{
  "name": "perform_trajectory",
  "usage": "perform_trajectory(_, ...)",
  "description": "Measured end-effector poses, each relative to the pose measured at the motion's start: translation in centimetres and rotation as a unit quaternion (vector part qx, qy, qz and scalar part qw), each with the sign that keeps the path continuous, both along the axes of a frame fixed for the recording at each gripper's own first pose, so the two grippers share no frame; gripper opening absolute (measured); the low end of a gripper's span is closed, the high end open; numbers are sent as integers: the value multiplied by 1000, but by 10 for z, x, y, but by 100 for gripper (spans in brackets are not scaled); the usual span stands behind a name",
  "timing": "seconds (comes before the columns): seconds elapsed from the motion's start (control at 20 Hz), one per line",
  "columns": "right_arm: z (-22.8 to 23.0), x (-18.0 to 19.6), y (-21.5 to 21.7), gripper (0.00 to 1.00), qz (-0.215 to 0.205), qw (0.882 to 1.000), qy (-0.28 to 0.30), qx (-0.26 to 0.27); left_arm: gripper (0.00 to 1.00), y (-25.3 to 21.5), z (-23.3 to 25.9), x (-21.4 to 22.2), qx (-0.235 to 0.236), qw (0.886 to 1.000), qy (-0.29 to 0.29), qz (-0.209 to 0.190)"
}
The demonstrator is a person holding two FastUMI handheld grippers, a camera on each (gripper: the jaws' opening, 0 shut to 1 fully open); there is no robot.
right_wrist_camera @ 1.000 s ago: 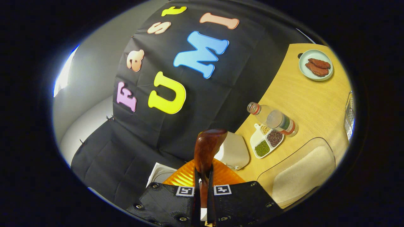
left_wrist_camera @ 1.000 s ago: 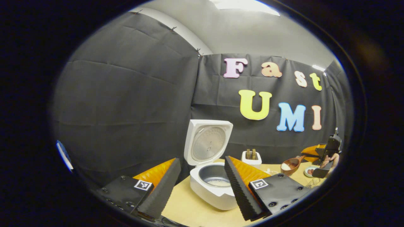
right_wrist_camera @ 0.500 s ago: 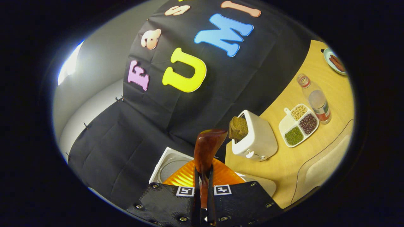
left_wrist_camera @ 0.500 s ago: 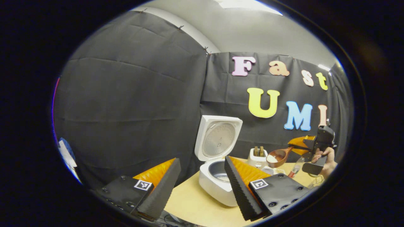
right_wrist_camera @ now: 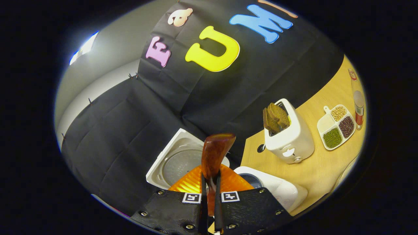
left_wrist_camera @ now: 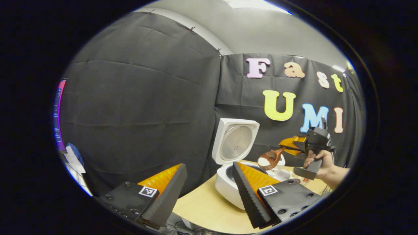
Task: Close the left gripper, press the button to open the rice cooker; take a wooden spoon from the chopstick holder with the right hand, scoop a spoonful of rice and pour it into the rice cooker, then put the wooden spoon back into the chopstick holder.
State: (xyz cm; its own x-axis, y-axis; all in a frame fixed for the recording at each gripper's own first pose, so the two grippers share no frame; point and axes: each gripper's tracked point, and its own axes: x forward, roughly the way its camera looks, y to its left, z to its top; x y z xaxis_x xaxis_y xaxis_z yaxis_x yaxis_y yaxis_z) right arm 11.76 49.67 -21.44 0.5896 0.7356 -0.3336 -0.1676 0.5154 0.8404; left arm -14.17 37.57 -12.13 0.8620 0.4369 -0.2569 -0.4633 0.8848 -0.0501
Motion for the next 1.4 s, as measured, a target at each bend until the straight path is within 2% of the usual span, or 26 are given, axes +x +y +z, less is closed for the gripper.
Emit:
perform_trajectory(0.2, -22, -13, 38, 8, 51, 998, -22, -36, 97, 4, -6, -10, -2, 1000, 12, 15)
perform_trajectory(0.35, -40, -26, 57, 8, 98, 990, -52, -91, 99, 11, -9, -10, 1, 1000, 15, 27)
perform_trajectory(0.4, -46, -29, 62, 8, 113, 985, -68, -114, 97, 12, -11, -12, 1, 999, 17, 31)
perform_trajectory(0.65, -55, -41, 70, 8, 169, 953, -156, -196, 97, 14, -9, -17, -2, 999, 19, 47)
perform_trajectory(0.75, -53, -41, 72, 8, 186, 933, -199, -235, 97, 16, -9, -17, -3, 999, 18, 51)
perform_trajectory(1.05, -40, -47, 71, 8, 230, 857, -324, -327, 99, 16, -8, -21, -3, 999, 18, 50)
perform_trajectory(1.1, -39, -45, 70, 8, 232, 843, -346, -342, 97, 16, -9, -22, -2, 999, 18, 49)
perform_trajectory(1.2, -36, -43, 68, 8, 232, 809, -387, -376, 99, 16, -9, -21, 1, 999, 18, 48)
perform_trajectory(1.3, -31, -41, 63, 8, 228, 782, -418, -403, 99, 16, -10, -20, 2, 999, 17, 47)
perform_trajectory(1.35, -30, -40, 63, 8, 226, 773, -427, -411, 99, 16, -11, -20, 1, 999, 18, 47)
perform_trajectory(1.4, -32, -40, 63, 8, 226, 770, -428, -415, 99, 15, -10, -21, 0, 999, 18, 46)
